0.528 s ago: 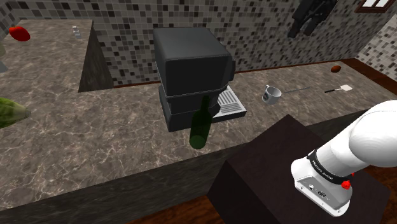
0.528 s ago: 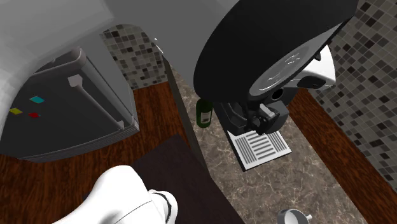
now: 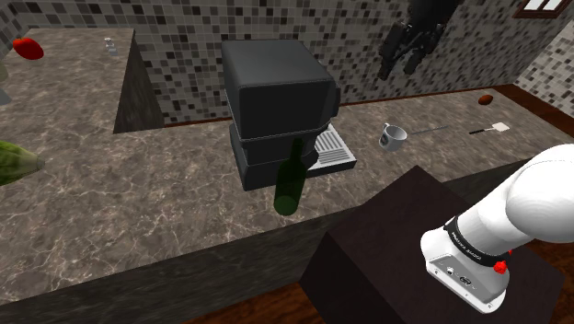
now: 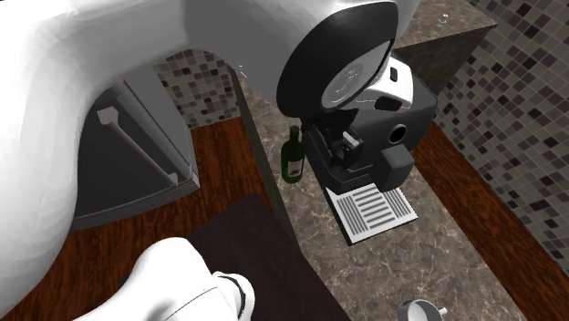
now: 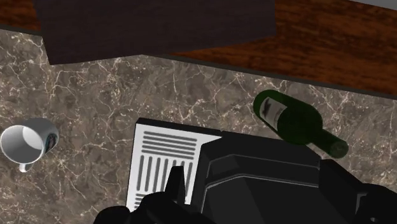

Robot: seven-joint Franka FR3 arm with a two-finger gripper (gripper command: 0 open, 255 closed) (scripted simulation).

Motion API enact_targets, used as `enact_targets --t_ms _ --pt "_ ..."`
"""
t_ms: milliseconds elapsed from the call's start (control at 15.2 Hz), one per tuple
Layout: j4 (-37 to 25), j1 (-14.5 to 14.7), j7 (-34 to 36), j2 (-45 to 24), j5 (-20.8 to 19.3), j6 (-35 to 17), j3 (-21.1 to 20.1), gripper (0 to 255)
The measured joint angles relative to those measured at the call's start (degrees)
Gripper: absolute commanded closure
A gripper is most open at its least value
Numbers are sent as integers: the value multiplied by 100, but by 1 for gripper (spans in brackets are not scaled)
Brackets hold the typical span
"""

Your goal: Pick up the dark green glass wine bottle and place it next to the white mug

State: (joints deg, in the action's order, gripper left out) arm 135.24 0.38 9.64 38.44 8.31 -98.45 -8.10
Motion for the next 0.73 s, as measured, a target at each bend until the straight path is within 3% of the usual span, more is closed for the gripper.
enact_targets --t_ms 726 --pt "-25 118 1274 -1659 146 -1516 -1123 0"
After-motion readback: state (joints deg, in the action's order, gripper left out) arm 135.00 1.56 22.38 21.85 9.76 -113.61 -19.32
